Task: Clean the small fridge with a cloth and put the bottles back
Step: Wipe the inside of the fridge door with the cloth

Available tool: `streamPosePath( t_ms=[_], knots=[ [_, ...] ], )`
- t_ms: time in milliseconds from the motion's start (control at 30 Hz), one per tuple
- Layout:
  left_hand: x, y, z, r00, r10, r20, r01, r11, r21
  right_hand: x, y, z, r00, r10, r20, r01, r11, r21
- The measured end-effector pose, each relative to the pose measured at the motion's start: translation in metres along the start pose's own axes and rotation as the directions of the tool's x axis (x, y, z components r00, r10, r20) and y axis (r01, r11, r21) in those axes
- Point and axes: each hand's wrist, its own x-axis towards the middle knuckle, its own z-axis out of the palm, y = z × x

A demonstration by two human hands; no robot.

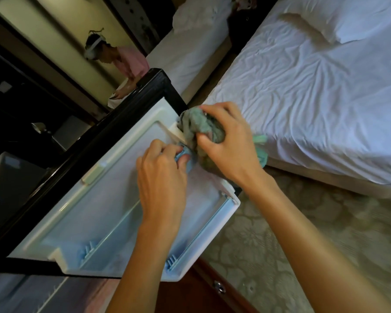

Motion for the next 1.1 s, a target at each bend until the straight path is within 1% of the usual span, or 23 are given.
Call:
streamPosePath(
  t_ms=[67,167,333,400,467,533,600,733,833,900,967,1033,1100],
  knots=[
    [0.0,-0.003,0.001,1.0,-0.013,0.017,0.013,1.0,-0.018,0.001,0.001,0.001,0.993,0.032,0.117,-0.03,0.999,-0.013],
    [-0.002,-0.005,0.001,1.0,-0.015,0.017,0.016,0.997,-0.076,0.004,0.005,-0.007,0.971,0.051,0.232,-0.046,0.999,-0.029],
    [-0.015,0.001,-0.003,1.0,-0.013,-0.01,0.011,0.991,-0.137,0.001,0.013,-0.023,0.949,0.053,0.309,-0.052,0.999,-0.013],
    [-0.019,0.004,-0.005,1.0,-0.011,-0.02,0.008,0.99,-0.143,-0.009,0.023,-0.027,0.937,0.071,0.341,-0.059,0.997,-0.048],
    [-0.023,0.006,-0.007,1.0,-0.004,-0.023,0.001,0.99,-0.14,-0.027,0.039,-0.027,0.922,0.128,0.365,-0.093,0.99,-0.11],
    [-0.026,0.006,-0.009,1.0,0.01,-0.018,-0.012,0.99,-0.14,-0.046,0.052,-0.026,0.917,0.2,0.344,-0.162,0.977,-0.137],
    [-0.029,0.007,-0.01,1.0,0.025,-0.017,-0.027,0.991,-0.133,-0.057,0.055,-0.025,0.926,0.218,0.308,-0.188,0.974,-0.122],
    [-0.033,0.007,-0.012,0.999,0.051,-0.008,-0.051,0.991,-0.124,-0.053,0.03,-0.028,0.957,0.13,0.261,-0.115,0.991,-0.071],
    [-0.033,0.006,-0.013,0.998,0.056,-0.007,-0.056,0.991,-0.122,-0.037,0.003,-0.027,0.979,0.046,0.198,-0.044,0.999,-0.015],
    [-0.033,0.006,-0.012,0.999,0.052,-0.011,-0.053,0.99,-0.13,-0.027,-0.011,-0.023,0.986,-0.017,0.165,0.018,1.0,-0.007],
    [-0.032,0.005,-0.012,0.999,0.051,-0.018,-0.053,0.99,-0.133,-0.025,-0.012,-0.019,0.987,-0.042,0.152,0.045,0.999,-0.014],
    [-0.032,0.004,-0.01,0.998,0.052,-0.02,-0.055,0.987,-0.148,-0.035,0.002,-0.019,0.985,-0.011,0.173,0.018,0.999,-0.037],
    [-0.032,0.004,-0.01,0.998,0.053,-0.017,-0.055,0.983,-0.173,-0.053,0.024,-0.019,0.973,0.074,0.217,-0.057,0.995,-0.08]
  ],
)
